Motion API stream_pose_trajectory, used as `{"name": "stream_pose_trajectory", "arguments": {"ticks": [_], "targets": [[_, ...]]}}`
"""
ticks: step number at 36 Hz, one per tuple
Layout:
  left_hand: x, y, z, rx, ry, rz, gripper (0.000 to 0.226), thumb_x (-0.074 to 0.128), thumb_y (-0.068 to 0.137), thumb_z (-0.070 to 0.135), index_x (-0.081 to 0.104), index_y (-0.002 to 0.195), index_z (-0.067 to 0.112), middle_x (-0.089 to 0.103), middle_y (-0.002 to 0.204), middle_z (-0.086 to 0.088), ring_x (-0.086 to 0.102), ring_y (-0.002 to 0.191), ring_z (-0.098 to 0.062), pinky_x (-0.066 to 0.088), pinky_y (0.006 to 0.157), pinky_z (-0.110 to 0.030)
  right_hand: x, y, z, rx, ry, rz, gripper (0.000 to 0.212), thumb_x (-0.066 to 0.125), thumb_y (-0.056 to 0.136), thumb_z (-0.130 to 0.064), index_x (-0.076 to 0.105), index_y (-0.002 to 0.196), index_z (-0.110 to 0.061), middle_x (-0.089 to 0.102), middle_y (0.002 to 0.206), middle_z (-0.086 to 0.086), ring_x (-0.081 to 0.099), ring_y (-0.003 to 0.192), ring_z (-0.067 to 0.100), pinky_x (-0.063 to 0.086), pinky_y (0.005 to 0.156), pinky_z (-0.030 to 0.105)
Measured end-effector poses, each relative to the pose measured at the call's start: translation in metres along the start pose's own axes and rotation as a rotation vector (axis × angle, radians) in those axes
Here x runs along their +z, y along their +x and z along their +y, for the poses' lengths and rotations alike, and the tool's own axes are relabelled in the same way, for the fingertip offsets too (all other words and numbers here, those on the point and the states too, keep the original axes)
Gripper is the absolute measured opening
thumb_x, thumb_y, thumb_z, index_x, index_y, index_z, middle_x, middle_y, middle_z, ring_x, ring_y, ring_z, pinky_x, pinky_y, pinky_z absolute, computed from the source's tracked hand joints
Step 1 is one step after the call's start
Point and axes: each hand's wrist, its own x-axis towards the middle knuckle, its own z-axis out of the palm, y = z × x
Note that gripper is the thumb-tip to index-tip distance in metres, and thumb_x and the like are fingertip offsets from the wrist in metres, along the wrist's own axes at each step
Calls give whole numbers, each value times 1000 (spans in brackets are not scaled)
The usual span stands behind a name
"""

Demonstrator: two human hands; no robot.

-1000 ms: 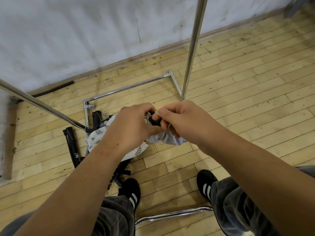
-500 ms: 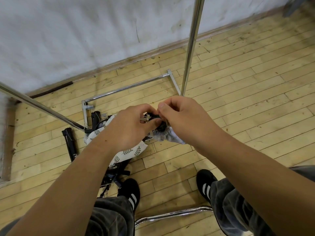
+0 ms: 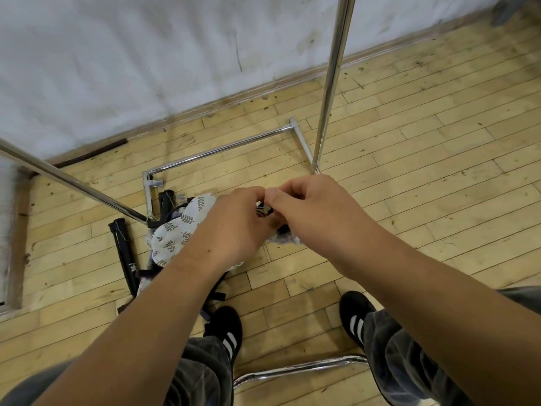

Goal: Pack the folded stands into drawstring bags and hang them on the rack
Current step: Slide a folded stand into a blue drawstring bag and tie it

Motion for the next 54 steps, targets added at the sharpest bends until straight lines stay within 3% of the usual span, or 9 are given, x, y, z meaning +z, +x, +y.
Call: {"name": "stream_pose_trajectory", "arguments": {"ticks": [8,13,20,23,29,32,37,44,54], "targets": [[13,3,-7,-57,-20,73,12,58,99,28,59,107,37,60,83,18,59,71,-1,37,53,-16,2,8,3,111,258,-63,20,59,104,-23,76,102,-12,76,102,16,73,92,19,62,93,39],[-4,-3,-6,-27,-320,-81,29,66,93,23,62,114,43,69,88,13,56,54,6,41,50,-10,-1,10,6,48,226,-74,21,57,105,-26,77,112,-21,79,104,-1,75,102,16,58,101,43],[-7,-6,-5,0,-287,122,10,68,94,21,71,87,16,66,68,6,53,45,3,33,43,-9,-6,7,9,-9,177,-184,24,58,104,-24,78,118,-26,77,112,-7,74,104,11,60,89,24],[-12,-4,-6,33,-266,107,11,69,97,24,76,90,19,69,72,1,53,48,1,36,45,-12,-6,9,9,-35,130,-72,30,56,101,-14,81,109,-29,79,105,-3,74,103,24,59,98,42],[-16,-11,6,52,-401,30,16,64,101,22,80,101,27,78,85,8,54,45,7,34,45,-5,-11,14,12,-180,18,166,25,60,91,-9,78,80,-22,76,79,-6,73,79,8,63,79,29],[-16,-12,8,2,-476,38,17,65,99,20,80,100,26,77,81,9,53,43,6,34,45,-5,-12,19,17,-132,-63,197,8,68,89,-21,69,95,-26,70,94,-8,70,89,12,62,82,34],[-24,-13,7,1,-568,25,13,68,98,29,80,102,27,76,77,12,58,60,2,47,61,-14,-12,20,25,-133,-191,-138,66,70,89,-19,45,147,-37,49,147,-8,48,132,8,45,100,26],[-41,-19,9,103,-652,-22,14,68,97,19,81,99,21,79,87,0,58,62,-7,47,58,-13,-4,21,34,-325,-211,-172,51,80,83,-19,54,124,-33,66,107,-18,62,104,-4,47,79,6],[-54,-16,5,69,-606,10,21,72,94,30,62,112,25,78,82,6,52,57,-11,42,54,-25,2,15,31,-454,-313,-10,35,82,84,-24,58,110,-25,69,93,-11,67,87,8,54,70,25]]}}
